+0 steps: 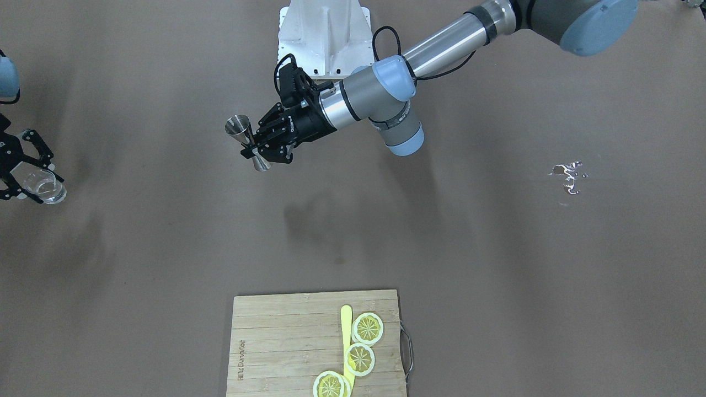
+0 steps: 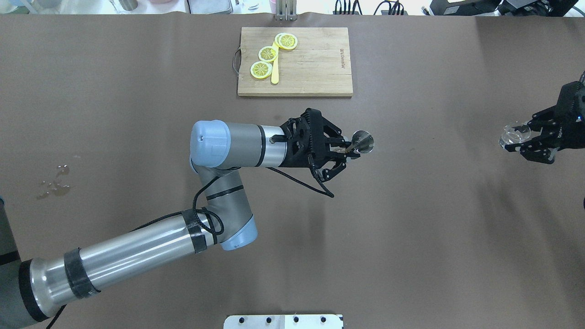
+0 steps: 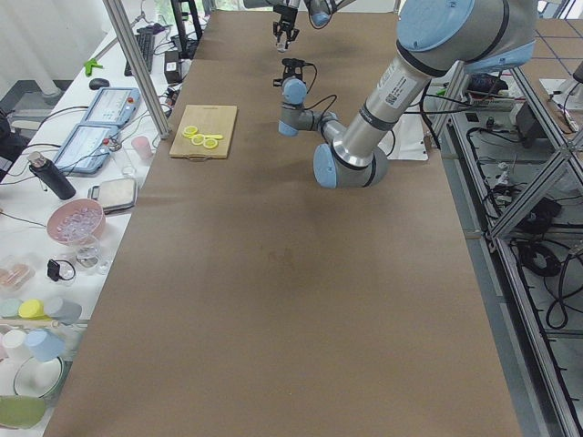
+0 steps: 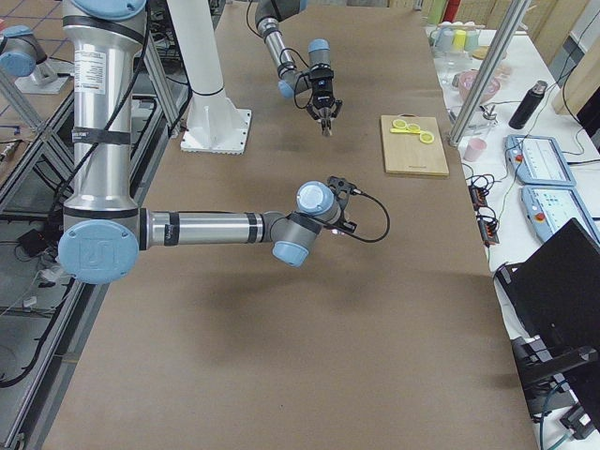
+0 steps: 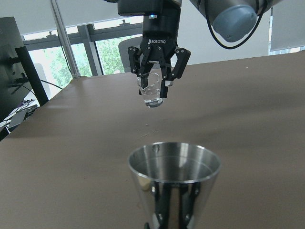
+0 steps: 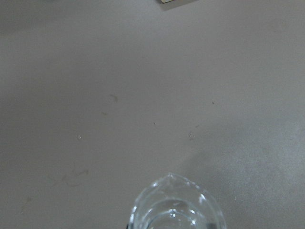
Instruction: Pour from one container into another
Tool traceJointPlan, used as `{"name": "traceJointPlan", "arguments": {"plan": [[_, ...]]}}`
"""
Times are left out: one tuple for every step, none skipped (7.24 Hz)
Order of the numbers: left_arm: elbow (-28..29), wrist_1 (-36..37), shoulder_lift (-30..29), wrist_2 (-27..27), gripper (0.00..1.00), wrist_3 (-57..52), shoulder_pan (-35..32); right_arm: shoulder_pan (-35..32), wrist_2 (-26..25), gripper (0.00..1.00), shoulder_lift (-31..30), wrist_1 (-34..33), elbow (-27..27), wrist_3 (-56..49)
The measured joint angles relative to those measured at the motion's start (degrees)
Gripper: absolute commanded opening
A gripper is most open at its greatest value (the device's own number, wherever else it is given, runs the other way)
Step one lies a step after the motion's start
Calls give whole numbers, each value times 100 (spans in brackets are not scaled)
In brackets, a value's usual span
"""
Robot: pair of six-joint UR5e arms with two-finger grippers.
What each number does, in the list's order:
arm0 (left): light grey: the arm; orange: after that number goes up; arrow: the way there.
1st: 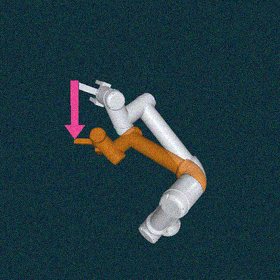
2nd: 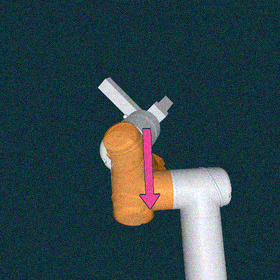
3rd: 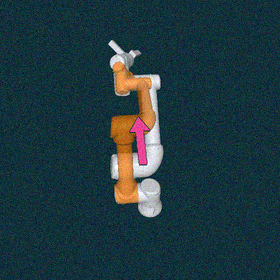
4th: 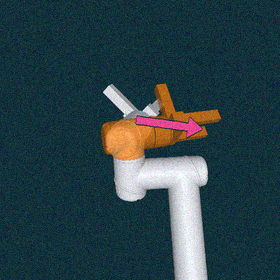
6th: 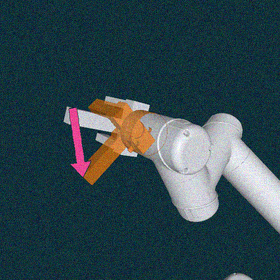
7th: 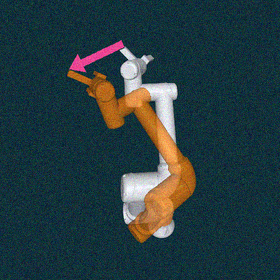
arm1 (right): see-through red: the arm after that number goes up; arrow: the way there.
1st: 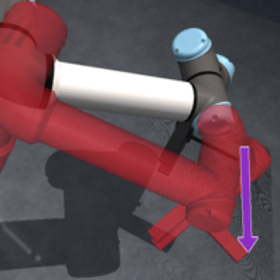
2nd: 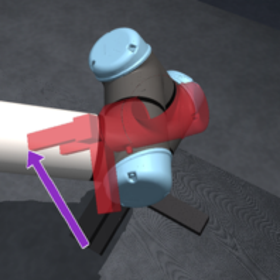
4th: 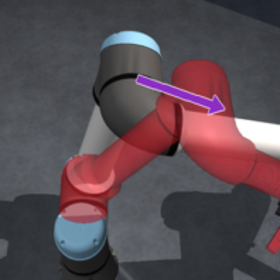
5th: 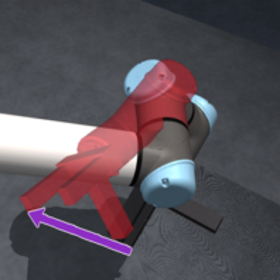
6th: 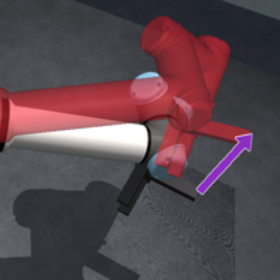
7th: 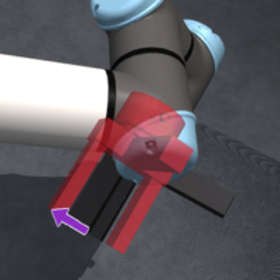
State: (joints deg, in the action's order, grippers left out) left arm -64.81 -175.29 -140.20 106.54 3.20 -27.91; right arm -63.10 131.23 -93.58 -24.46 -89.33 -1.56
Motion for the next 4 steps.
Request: {"name": "traceJointPlan", "arguments": {"plan": [[-191, -46, 223, -85, 0, 8, -13, 4, -99, 0, 80, 297, 223, 171], [-425, -73, 487, -191, 0, 14, -37, 34, -215, 0, 171, 475, 372, 278], [-688, -105, 782, -325, 0, 36, -74, 142, -409, 0, 225, 720, 493, 442], [-895, -209, 1062, -433, 0, 118, -108, 309, -608, 0, 288, 1021, 631, 693]]}}
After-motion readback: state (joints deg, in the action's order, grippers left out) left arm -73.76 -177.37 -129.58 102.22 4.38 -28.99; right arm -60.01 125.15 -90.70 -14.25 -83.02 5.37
